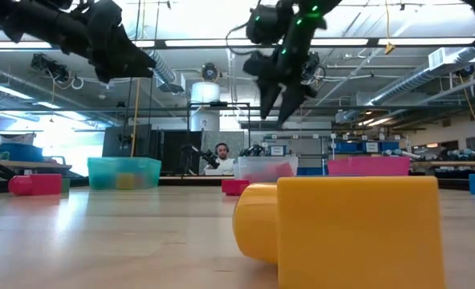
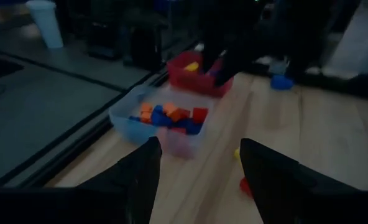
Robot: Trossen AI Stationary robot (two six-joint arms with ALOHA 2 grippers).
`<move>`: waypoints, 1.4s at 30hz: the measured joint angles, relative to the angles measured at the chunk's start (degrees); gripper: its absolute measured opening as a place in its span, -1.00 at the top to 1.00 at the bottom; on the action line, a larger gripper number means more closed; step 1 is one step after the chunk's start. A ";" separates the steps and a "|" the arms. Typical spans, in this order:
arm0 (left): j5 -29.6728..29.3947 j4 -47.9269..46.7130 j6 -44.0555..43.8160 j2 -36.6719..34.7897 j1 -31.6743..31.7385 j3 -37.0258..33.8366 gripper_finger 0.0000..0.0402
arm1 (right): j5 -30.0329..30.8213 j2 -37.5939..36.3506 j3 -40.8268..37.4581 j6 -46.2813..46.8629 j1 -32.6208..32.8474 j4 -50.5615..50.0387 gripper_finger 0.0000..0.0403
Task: Sort blocks by size
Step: Put the red 1 stud game piece into the blue bin
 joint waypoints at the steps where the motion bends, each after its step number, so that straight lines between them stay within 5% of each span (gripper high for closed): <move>1: -0.48 -1.58 0.21 0.74 -0.08 1.08 -0.13 | -0.02 -1.44 -1.55 0.08 0.49 0.20 -0.34; 10: -10.77 -19.81 -3.81 13.03 -4.87 14.42 -0.13 | 1.96 -21.29 -24.92 12.26 8.90 8.61 -0.34; 21: -14.15 -51.96 -28.43 30.93 -5.25 29.69 -0.13 | 7.68 -40.73 -43.13 34.08 23.98 7.85 -0.26; 30: -7.43 -60.09 -37.30 32.33 -5.13 23.15 -0.13 | 11.87 -45.94 -46.12 40.73 31.45 7.59 -0.25; 42: 3.64 -59.62 -50.09 31.29 -5.13 12.44 -0.13 | 12.04 -45.87 -46.16 40.58 31.99 8.10 -0.24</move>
